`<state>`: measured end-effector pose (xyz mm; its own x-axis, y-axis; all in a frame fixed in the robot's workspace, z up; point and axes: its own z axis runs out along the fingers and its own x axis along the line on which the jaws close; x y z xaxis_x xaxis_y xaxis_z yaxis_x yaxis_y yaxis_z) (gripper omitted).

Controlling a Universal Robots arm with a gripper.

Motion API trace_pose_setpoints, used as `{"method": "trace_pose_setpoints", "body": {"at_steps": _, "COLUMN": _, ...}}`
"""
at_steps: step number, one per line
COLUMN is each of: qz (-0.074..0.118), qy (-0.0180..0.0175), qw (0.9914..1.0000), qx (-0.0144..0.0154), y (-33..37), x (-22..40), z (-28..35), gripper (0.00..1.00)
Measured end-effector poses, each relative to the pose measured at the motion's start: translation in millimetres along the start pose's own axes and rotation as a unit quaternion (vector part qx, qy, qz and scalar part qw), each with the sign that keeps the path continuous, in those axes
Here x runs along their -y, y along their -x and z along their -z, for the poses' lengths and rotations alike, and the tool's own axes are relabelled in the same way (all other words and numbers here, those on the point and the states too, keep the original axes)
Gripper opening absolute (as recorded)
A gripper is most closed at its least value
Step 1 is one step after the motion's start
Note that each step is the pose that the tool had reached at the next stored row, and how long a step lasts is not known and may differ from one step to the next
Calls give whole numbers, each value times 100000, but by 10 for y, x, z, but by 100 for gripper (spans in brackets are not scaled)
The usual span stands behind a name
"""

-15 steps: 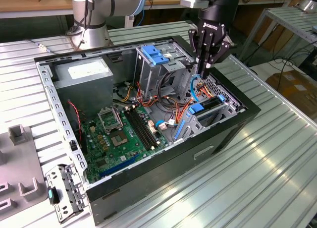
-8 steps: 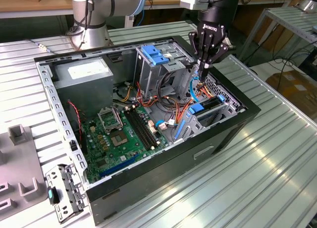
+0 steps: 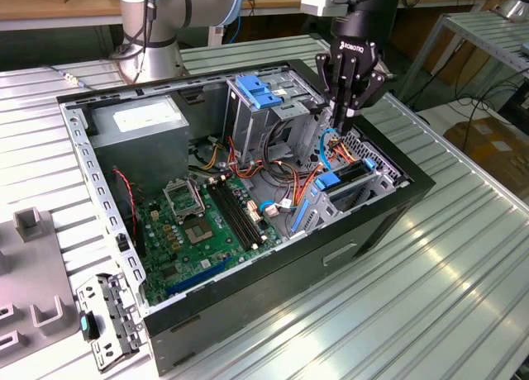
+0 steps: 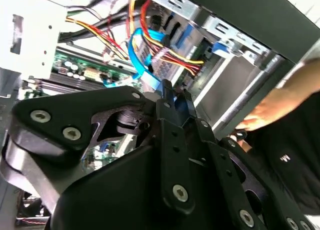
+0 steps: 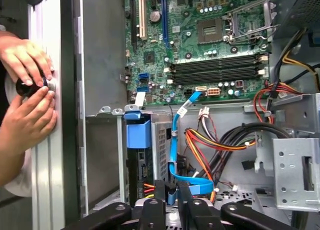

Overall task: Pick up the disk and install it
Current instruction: 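Insert the second disk wire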

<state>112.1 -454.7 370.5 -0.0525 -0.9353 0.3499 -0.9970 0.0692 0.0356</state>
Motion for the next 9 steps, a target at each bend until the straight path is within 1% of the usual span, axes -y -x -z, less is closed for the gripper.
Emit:
{"method": "trace_pose_setpoints", "body": {"at_steps": 1, "qz": -25, "qy": -25, "qw": 99999, "qx": -465, "y": 4, "x": 0, "z": -4, "gripper": 24}}
{"method": "trace_pose_setpoints", "body": {"at_steps": 3, "qz": -103, "qy": -85, "qw": 99987, "qx": -1637, "y": 19, "x": 3, "z": -23, "gripper": 23}}
{"method": "trace_pose_setpoints", "body": {"at_steps": 4, "qz": -119, "qy": -101, "qw": 99981, "qx": -1940, "y": 24, "x": 5, "z": -31, "gripper": 16}}
{"method": "trace_pose_setpoints", "body": {"at_steps": 5, "qz": -132, "qy": -119, "qw": 99974, "qx": -2254, "y": 28, "x": 6, "z": -38, "gripper": 16}}
{"method": "trace_pose_setpoints", "body": {"at_steps": 6, "qz": -139, "qy": -123, "qw": 99972, "qx": -2362, "y": 29, "x": 6, "z": -40, "gripper": 16}}
{"method": "trace_pose_setpoints", "body": {"at_steps": 8, "qz": -139, "qy": -123, "qw": 99972, "qx": -2347, "y": 31, "x": 6, "z": -47, "gripper": 16}}
{"method": "trace_pose_setpoints", "body": {"at_steps": 9, "qz": -186, "qy": -253, "qw": 99973, "qx": -2323, "y": 25, "x": 4, "z": -57, "gripper": 16}}
